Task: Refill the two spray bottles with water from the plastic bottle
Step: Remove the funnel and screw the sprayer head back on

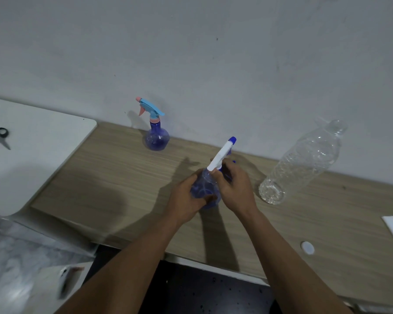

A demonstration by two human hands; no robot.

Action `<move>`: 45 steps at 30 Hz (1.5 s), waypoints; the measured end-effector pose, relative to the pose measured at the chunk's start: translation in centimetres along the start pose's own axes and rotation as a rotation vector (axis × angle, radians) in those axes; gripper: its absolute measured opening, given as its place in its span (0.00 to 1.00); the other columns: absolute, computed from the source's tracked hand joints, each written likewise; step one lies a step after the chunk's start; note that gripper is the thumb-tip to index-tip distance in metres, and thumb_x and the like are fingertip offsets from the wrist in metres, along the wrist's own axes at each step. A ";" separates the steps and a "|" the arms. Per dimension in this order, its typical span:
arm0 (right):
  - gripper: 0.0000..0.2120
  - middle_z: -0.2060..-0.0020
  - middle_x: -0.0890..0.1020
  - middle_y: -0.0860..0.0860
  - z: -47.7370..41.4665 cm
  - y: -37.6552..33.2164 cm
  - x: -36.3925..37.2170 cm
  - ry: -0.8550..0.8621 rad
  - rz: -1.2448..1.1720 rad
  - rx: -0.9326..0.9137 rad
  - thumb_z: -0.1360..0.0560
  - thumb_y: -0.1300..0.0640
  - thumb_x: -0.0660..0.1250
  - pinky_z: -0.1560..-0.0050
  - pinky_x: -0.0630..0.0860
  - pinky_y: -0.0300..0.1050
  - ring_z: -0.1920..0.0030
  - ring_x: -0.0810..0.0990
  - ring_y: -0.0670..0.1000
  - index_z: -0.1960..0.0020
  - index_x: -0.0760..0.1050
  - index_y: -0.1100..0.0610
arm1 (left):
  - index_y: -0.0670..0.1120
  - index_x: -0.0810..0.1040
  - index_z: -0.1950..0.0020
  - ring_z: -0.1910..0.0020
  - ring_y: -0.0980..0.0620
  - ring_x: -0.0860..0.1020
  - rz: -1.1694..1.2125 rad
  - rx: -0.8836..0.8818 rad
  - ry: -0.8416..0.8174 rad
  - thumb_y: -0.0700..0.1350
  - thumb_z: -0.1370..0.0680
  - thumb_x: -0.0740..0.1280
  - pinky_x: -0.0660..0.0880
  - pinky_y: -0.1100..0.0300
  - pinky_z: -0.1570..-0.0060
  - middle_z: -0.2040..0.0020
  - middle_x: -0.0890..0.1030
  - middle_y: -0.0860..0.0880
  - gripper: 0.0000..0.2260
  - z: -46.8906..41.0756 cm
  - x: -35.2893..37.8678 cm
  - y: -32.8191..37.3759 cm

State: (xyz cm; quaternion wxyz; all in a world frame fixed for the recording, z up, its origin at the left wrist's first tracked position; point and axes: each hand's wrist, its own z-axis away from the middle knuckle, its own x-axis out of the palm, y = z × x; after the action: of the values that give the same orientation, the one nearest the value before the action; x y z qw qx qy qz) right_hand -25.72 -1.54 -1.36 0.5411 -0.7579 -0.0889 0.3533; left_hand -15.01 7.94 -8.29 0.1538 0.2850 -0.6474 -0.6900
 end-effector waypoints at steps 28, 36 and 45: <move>0.05 0.64 0.77 0.43 0.6 -0.6 2.0 0.184 -0.023 0.002 0.22 0.59 0.69 0.63 0.68 0.27 0.62 0.76 0.38 0.56 0.75 0.54 | 0.55 0.73 0.31 0.45 0.61 0.80 -0.152 -0.032 0.137 0.45 0.32 0.79 0.74 0.71 0.48 0.45 0.80 0.60 0.31 1.1 1.5 0.6; 0.27 0.44 0.74 0.52 0.6 -0.5 2.4 0.254 -0.130 0.188 0.29 0.57 0.74 0.56 0.76 0.39 0.50 0.80 0.45 0.39 0.59 0.53 | 0.43 0.70 0.32 0.40 0.49 0.77 -0.319 -0.119 0.129 0.39 0.20 0.66 0.69 0.67 0.46 0.39 0.75 0.49 0.16 2.1 3.1 1.6; 0.05 0.65 0.73 0.52 0.4 -3.0 1.0 0.217 -0.008 0.141 0.18 0.58 0.59 0.67 0.70 0.33 0.68 0.73 0.44 0.53 0.66 0.53 | 0.44 0.77 0.36 0.51 0.47 0.82 -0.556 0.077 0.140 0.56 0.29 0.71 0.73 0.64 0.48 0.44 0.82 0.47 0.26 5.9 -4.5 3.3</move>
State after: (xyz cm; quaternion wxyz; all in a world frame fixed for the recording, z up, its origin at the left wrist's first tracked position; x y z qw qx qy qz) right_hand -24.51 0.52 0.76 0.6009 -0.7514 -0.0079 0.2724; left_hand -15.50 14.94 -4.23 -0.0079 0.5042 -0.5577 -0.6593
